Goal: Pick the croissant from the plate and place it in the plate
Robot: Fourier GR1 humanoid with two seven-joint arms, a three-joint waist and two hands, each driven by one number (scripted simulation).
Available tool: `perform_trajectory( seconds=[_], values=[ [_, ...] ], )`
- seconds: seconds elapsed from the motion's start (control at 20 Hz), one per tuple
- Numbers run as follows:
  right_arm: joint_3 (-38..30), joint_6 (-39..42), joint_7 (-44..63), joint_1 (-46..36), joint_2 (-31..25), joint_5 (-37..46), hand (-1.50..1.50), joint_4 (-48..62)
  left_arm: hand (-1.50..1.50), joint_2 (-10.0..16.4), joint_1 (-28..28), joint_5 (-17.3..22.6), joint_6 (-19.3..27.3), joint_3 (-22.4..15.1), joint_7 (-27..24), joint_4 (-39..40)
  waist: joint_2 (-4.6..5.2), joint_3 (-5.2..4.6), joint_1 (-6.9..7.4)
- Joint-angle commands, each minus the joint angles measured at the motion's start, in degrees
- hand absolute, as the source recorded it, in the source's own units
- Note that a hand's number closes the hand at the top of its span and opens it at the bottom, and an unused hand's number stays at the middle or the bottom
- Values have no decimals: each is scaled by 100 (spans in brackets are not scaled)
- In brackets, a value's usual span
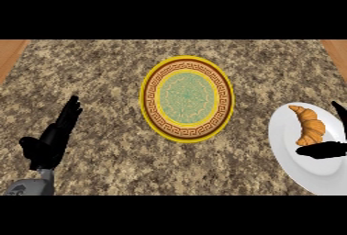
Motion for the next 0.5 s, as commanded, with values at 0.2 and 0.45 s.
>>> perform_trajectory(
  seconds=[0.2,0.45],
  values=[
    [-212,225,150,-318,547,872,-150,441,0,-241,-35,-350,-214,292,-298,382,-1,-1,-17],
    [-502,155,-627,-780,806,1114,-150,1882,0,-319,252,-444,-148,247,245,-497,-1,3,16]
  ],
)
